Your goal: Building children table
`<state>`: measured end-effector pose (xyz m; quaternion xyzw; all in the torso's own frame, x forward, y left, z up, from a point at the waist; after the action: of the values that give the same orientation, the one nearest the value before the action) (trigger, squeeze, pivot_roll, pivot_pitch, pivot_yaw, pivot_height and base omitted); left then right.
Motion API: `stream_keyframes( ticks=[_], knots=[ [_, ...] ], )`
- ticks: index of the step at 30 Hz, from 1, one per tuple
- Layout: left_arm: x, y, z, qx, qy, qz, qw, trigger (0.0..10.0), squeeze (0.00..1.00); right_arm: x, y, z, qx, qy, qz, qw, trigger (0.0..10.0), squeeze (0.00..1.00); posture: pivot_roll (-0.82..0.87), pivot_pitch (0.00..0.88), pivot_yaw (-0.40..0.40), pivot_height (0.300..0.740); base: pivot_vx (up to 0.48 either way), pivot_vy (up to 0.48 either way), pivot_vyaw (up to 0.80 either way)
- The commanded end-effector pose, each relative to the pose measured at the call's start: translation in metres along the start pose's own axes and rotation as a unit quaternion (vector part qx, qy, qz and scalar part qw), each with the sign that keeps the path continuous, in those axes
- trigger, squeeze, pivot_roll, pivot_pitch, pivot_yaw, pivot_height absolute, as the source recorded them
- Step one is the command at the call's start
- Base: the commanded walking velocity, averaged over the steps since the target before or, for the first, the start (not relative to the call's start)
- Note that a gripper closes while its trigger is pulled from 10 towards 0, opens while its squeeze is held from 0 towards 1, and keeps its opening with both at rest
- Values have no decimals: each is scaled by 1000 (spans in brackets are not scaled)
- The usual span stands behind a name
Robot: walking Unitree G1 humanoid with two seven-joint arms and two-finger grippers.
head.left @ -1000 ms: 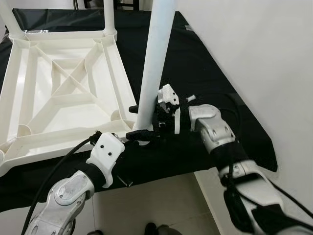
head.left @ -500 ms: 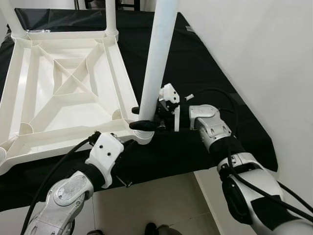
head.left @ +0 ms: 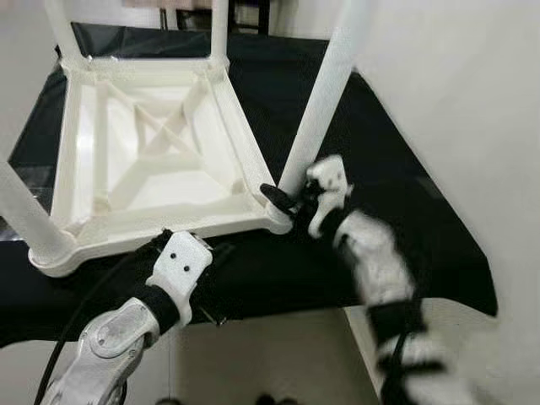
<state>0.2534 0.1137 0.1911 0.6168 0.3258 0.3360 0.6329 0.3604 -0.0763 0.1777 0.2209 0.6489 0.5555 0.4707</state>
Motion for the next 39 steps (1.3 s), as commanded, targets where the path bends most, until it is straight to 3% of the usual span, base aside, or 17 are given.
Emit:
stream_keyframes(
  ticks=[1, 6, 7, 8, 9, 10, 11, 12, 16, 19, 20, 24, 32, 33, 36, 37, 39],
  knots=[
    [-3, -4, -2, 9, -12, -9, 1000, 10000, 0, 12, -36, -6, 90, 30, -45, 995, 0, 0, 45, 232, -137, 740, 0, 0, 0],
    [-6, -4, 2, 8, -18, -10, 1000, 10000, 0, 11, -41, -3, 103, 42, -20, 994, 118, 0, 58, 231, -156, 740, 0, 0, 0],
    [-6, -4, 2, 8, -19, -10, 1000, 10000, 0, 11, -41, -3, 105, 43, -14, 993, 6196, 0, 61, 231, -157, 740, 0, 0, 0],
    [-5, -4, 2, 8, -17, -8, 1000, 10000, 0, 11, -37, -2, 95, 46, -1, 994, 10000, 0, 63, 231, -154, 740, 0, 0, 0],
    [-4, -4, 1, 8, -16, -6, 1000, 10000, 0, 11, -35, -1, 88, 49, 8, 995, 10000, 0, 63, 231, -154, 740, 0, 0, 0],
    [-3, -2, 2, 6, -14, -6, 1000, 10000, 0, 12, -25, 0, 72, 57, 24, 996, 10000, 537, 65, 229, -155, 740, 0, 0, 0],
    [-3, -2, 2, 6, -14, -6, 1000, 10000, 0, 12, -25, 0, 72, 57, 24, 996, 10000, 537, 65, 229, -155, 740, 0, 0, 0],
    [-3, -1, 2, 4, -14, -6, 1000, 10000, 0, 12, -19, 0, 61, 62, 33, 996, 10000, 1000, 65, 229, -155, 740, 0, 0, 0],
    [-6, -2, 3, 4, -17, -8, 1000, 10000, 0, 18, 34, 6, -68, 218, 4, 974, 10000, 1000, 67, 226, -156, 740, 0, 0, 0],
    [-6, -2, 4, 4, -18, -9, 1000, 10000, 0, 17, 45, 7, -99, 253, -16, 962, 10000, 1000, 69, 226, -157, 740, 0, 0, 0],
    [-7, -2, 4, 3, -17, -8, 1000, 10000, 0, 19, 49, 5, -114, 294, -29, 949, 10000, 0, 74, 224, -162, 740, 0, 0, 0],
    [-4, -2, 4, 3, -11, -5, 1000, 10000, 0, 17, 56, 7, -129, 380, -45, 915, 10000, 0, 86, 223, -168, 740, 0, 0, 0],
    [-4, -1, 3, 2, -8, -4, 1000, 10000, 0, 7, 61, 16, -132, 425, -35, 895, 10000, 0, 104, 226, -166, 740, 0, 0, 0],
    [-4, -1, 2, 3, -7, -3, 1000, 10000, 0, 4, 62, 17, -133, 439, -31, 888, 5961, 0, 105, 226, -167, 740, 0, 0, 0],
    [-4, -1, 2, 4, -7, -3, 1000, 10000, 0, 2, 63, 18, -135, 456, -27, 879, 5961, 0, 105, 226, -167, 740, 0, 0, 0],
    [-4, -1, 2, 4, -7, -2, 1000, 10000, 0, 0, 62, 18, -133, 463, -23, 876, 0, 0, 116, 229, -172, 740, 0, 0, 0],
    [-4, -1, 1, 4, -6, -2, 1000, 10000, 0, -1, 61, 18, -132, 471, -19, 872, 0, 0, 116, 229, -172, 740, 0, 0, 0]
  ],
)
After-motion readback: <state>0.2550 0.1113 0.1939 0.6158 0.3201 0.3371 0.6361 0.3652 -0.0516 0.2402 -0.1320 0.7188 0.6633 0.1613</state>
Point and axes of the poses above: a point about 5 cm out from each wrist's last joint towards the gripper, its own z axis pointing out of the wrist towards the gripper, its own y axis along the axis of the wrist's last joint, x = y × z, the point moved 3 cm from there along z, pointing out of the wrist towards the gripper, and after that the axes turned 15 degrees about -z, right-handed, at the moved point
